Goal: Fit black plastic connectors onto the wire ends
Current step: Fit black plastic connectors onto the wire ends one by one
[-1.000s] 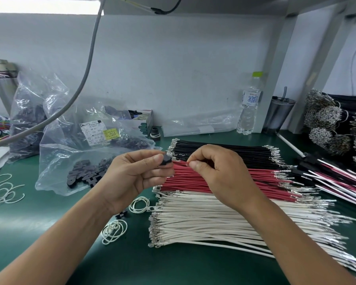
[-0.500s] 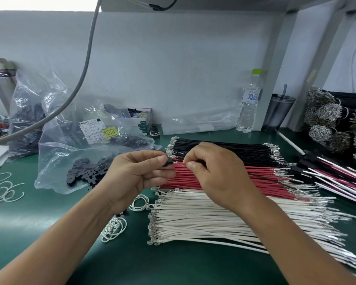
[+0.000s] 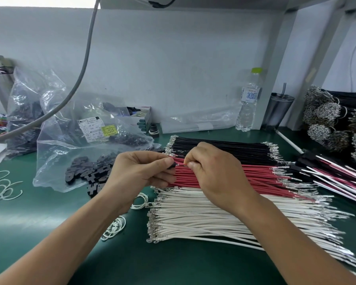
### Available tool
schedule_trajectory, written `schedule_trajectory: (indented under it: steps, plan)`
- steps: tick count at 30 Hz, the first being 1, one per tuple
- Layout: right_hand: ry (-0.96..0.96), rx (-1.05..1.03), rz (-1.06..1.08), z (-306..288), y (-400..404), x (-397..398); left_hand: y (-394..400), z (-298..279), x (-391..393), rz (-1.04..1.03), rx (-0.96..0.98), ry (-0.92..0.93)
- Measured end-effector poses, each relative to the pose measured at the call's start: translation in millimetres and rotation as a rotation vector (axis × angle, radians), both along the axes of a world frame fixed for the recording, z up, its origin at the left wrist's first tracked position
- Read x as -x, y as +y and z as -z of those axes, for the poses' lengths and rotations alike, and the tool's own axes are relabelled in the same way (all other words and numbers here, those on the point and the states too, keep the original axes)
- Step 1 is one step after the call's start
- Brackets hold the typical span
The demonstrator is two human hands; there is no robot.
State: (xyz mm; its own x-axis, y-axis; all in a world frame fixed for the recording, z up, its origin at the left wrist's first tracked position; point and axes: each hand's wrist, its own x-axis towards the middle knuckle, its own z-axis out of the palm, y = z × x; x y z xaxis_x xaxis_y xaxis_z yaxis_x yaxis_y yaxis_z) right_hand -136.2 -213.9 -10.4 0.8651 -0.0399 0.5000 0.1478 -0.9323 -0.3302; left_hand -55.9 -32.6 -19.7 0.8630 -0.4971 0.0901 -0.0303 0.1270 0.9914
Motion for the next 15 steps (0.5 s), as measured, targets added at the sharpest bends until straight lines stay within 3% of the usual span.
schedule_trajectory:
  steps: [9, 11, 15]
  plan:
    - [0.054, -0.397, -0.062, 4.7, -0.1, -2.6, -6.4, 3.5, 1.6, 0.024, 0.155, 0.164]
    - [0.059, -0.393, -0.040, 5.2, -0.6, -5.5, -6.8, 4.0, 0.1, -0.020, 0.084, 0.029]
    - [0.069, -0.437, -0.041, 5.3, -7.8, -6.1, -0.6, 5.7, -5.0, -0.110, -0.235, -0.470]
